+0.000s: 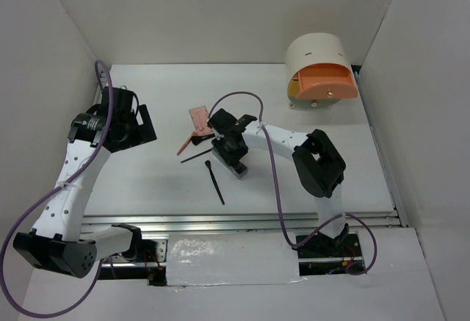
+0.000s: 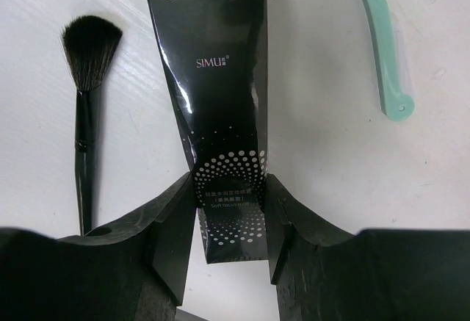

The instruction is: Organize the makeup

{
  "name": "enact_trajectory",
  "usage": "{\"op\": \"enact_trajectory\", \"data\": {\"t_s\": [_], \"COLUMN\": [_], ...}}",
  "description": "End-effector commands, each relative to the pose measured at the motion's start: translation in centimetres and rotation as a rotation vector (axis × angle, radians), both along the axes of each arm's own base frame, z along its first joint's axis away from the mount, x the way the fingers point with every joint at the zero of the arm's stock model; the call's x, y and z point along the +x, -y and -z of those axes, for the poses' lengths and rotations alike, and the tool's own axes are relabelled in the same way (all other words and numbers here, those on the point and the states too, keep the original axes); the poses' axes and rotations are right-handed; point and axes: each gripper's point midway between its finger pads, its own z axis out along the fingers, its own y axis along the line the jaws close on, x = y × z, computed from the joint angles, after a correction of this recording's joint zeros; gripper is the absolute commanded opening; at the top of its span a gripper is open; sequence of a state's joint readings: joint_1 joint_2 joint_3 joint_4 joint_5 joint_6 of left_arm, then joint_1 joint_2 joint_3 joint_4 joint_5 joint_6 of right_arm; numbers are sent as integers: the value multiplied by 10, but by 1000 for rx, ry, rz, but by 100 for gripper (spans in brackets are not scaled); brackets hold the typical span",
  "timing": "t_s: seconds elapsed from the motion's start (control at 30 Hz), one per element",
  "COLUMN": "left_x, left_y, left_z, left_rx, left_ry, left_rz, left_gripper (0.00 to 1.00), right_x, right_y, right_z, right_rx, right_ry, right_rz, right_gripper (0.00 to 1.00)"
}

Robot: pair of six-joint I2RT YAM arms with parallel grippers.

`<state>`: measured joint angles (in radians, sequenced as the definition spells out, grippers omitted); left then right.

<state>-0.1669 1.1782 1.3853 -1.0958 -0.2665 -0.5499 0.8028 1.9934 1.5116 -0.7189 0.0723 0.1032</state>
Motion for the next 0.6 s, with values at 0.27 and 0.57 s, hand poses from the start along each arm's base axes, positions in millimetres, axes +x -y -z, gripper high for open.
{"op": "enact_trajectory", "data": {"t_s": [0.27,0.57], "left_x": [8,8], "left_y": [0,2], "left_z": [-15,-24], "left_rx": [-5,-15], "left_ry": [54,83], "left_rz": [8,18], "left_gripper": [99,99], "right_x": [39,109], "right_y": [2,114], "right_z": [-134,-326], "right_rx": [261,850], "right_ry": [187,402], "right_rz": [193,793], "right_gripper": [0,0]}}
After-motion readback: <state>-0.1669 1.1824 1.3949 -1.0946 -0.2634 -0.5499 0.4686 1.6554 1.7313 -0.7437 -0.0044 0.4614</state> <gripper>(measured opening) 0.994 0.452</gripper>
